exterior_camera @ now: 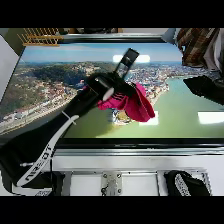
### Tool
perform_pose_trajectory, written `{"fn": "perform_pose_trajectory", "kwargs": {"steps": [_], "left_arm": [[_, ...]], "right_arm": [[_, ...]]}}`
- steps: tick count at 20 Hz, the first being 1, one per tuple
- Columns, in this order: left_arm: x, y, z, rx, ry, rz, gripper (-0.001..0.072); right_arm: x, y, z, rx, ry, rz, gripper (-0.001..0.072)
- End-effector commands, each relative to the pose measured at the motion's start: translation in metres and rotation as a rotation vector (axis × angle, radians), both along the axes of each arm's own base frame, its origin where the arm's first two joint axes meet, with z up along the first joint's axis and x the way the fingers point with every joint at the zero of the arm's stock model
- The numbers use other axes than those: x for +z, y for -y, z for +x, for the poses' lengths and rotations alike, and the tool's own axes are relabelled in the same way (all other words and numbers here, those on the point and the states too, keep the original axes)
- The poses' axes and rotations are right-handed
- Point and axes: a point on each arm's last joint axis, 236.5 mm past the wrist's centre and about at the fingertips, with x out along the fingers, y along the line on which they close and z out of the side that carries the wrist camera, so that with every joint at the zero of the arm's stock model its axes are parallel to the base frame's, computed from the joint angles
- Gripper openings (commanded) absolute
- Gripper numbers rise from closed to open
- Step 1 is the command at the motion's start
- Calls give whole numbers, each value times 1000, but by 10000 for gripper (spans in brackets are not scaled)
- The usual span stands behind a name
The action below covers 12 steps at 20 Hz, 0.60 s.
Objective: Fold the clothes and pants, and hang the long-sleeved shirts on hangers.
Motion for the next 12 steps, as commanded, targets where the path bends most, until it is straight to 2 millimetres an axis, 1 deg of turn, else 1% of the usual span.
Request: {"fn": "perform_pose_trajectory", "kwargs": {"steps": [1, 2, 3, 5, 6, 8, 10, 12], "left_arm": [[-28, -100, 53, 290, -176, -85, 678], [-37, -113, 54, 326, -271, -174, 536], [-38, -108, 49, 271, -337, -244, 447], [-26, -76, 30, 83, -400, -351, 447], [-18, -58, 15, -8, -426, -385, 447], [-9, -30, -22, -148, -507, -414, 448], [-2, -10, -57, -258, -569, -403, 449], [5, 3, -82, -336, -579, -368, 463]], "right_arm": [[-6, -7, -10, 40, -41, 6, 6], [-8, -8, -11, 47, -48, 6, 6], [-8, -9, -12, 50, -51, 6, 6], [-8, -9, -12, 51, -51, 6, 5], [-8, -9, -12, 50, -51, 6, 6], [-8, -9, -12, 51, -52, 6, 5], [-8, -9, -12, 50, -51, 6, 6], [-8, -9, -12, 51, -52, 6, 5]]}}
